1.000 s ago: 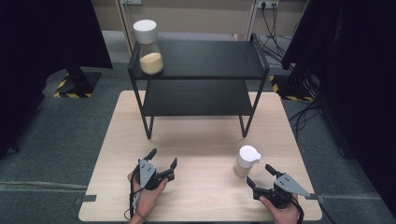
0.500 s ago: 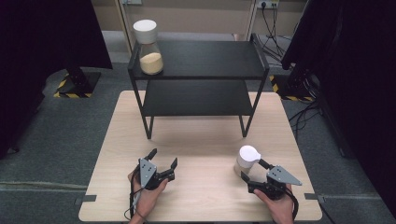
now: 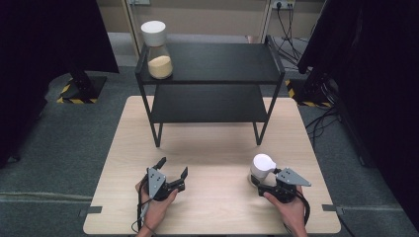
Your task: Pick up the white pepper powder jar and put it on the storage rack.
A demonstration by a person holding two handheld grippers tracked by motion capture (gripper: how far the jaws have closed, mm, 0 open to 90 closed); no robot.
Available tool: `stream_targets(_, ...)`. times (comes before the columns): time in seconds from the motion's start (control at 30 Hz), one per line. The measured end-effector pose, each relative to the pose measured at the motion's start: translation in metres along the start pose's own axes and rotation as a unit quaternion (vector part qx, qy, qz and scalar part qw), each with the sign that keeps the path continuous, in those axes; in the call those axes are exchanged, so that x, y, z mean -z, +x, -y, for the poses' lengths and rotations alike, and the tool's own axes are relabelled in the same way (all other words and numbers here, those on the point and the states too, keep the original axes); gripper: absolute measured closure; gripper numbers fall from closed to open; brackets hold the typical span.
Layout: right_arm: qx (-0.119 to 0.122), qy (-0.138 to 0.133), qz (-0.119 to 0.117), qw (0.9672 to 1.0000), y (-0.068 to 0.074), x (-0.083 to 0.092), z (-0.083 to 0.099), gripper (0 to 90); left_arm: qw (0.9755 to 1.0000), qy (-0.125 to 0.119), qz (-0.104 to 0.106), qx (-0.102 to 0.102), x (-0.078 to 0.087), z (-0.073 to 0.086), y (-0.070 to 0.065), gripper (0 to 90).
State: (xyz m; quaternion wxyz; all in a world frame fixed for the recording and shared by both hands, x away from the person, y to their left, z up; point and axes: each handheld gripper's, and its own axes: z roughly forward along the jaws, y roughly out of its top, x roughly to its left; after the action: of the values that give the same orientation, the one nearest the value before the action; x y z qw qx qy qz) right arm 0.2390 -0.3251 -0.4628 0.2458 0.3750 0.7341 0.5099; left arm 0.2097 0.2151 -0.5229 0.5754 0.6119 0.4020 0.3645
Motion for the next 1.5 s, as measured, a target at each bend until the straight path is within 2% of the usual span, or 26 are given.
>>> stream_targets(0.23, 0.008, 0.007, 0.002, 0.9999, 0.001, -0.003, 0.002, 30.0, 1.0, 0.001, 0.0, -0.002, 0.0, 0.0, 0.0, 12.3)
stream_targets(0.47, 0.015, 0.006, 0.005, 0.9999, 0.003, -0.003, 0.002, 30.8, 1.0, 0.002, 0.0, -0.002, -0.001, -0.001, 0.0, 12.4)
stream_targets(0.6, 0.016, 0.001, 0.015, 0.9998, 0.007, -0.003, 0.004, 30.8, 1.0, 0.001, 0.0, -0.001, -0.001, 0.0, 0.0, 12.4)
stream_targets(0.7, 0.012, -0.014, 0.021, 0.9996, 0.011, -0.001, 0.006, 30.8, 1.0, 0.001, 0.0, 0.0, -0.001, -0.001, 0.0, 12.4)
stream_targets(0.9, 0.007, -0.061, 0.032, 0.9976, 0.02, 0.007, 0.003, 30.8, 1.0, 0.001, -0.001, 0.0, -0.001, 0.0, -0.001, 12.4)
stream_targets(1.5, 0.007, -0.148, 0.042, 0.988, 0.031, 0.008, -0.032, 30.9, 1.0, 0.001, -0.002, 0.001, -0.001, 0.0, -0.001, 12.4)
